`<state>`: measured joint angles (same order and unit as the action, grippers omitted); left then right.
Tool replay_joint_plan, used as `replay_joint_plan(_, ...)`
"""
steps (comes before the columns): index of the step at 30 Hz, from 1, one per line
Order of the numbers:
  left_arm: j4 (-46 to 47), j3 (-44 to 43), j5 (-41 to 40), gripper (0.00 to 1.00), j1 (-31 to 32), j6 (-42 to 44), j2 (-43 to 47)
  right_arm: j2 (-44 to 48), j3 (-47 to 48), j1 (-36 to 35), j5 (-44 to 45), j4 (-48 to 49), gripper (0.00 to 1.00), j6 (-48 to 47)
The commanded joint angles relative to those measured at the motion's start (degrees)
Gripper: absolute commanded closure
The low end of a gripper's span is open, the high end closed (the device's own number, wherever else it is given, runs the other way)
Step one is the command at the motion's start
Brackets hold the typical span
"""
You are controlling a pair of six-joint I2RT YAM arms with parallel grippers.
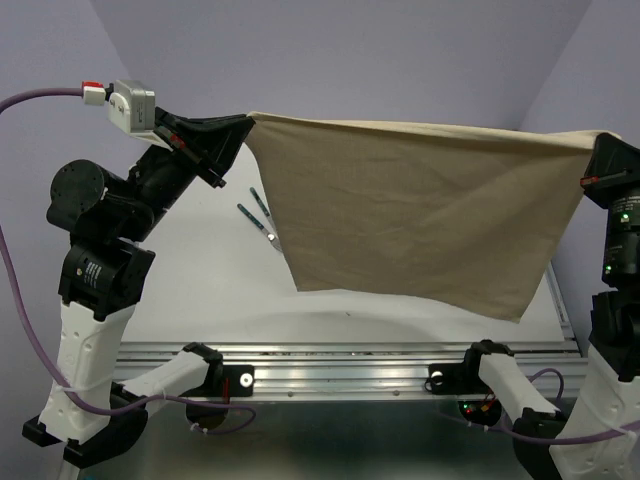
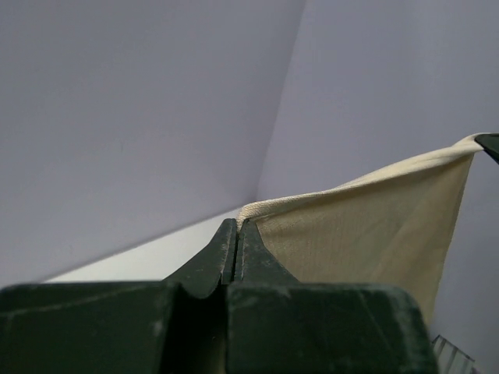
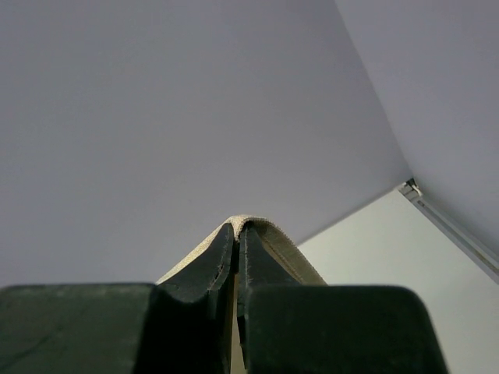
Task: Fold the napkin into a case and place the utensils inside
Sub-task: Flatten out the crumpled napkin at the center of the board.
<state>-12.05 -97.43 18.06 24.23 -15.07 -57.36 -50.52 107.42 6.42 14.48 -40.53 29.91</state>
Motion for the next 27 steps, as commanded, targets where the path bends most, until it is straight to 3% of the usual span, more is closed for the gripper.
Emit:
replay_joint_plan(1,1.6,2.2,-10.5,1.00,-1.6,2.2,-1.4,-2.1,-7.6,1.1,12.7,-0.8,0.99,-3.1)
replay_joint_plan(8,5.5,10.2,-14.5,1.00,-1.7,1.3,-12.4,-8.5,-26.4,1.1,11.3,6.8,0.99,-2.0)
replay_joint_plan(12,8.4,12.2,-15.3,1.00,-2.4,0.7,-19.7,-15.6,-30.8,1.1,10.6,14.2,0.99,-1.0)
replay_joint_plan(18,10.6,8.1,-15.3,1.00,-5.1,-1.0,-35.3,-32.9,-28.6,1.1,7.7,20.0,0.99,-0.4)
replay_joint_plan(27,8.3,-8.8,-10.9,1.00,-9.2,-2.2,-56.7,-56.6,-17.9,1.1,1.8,27.2,0.99,0.8)
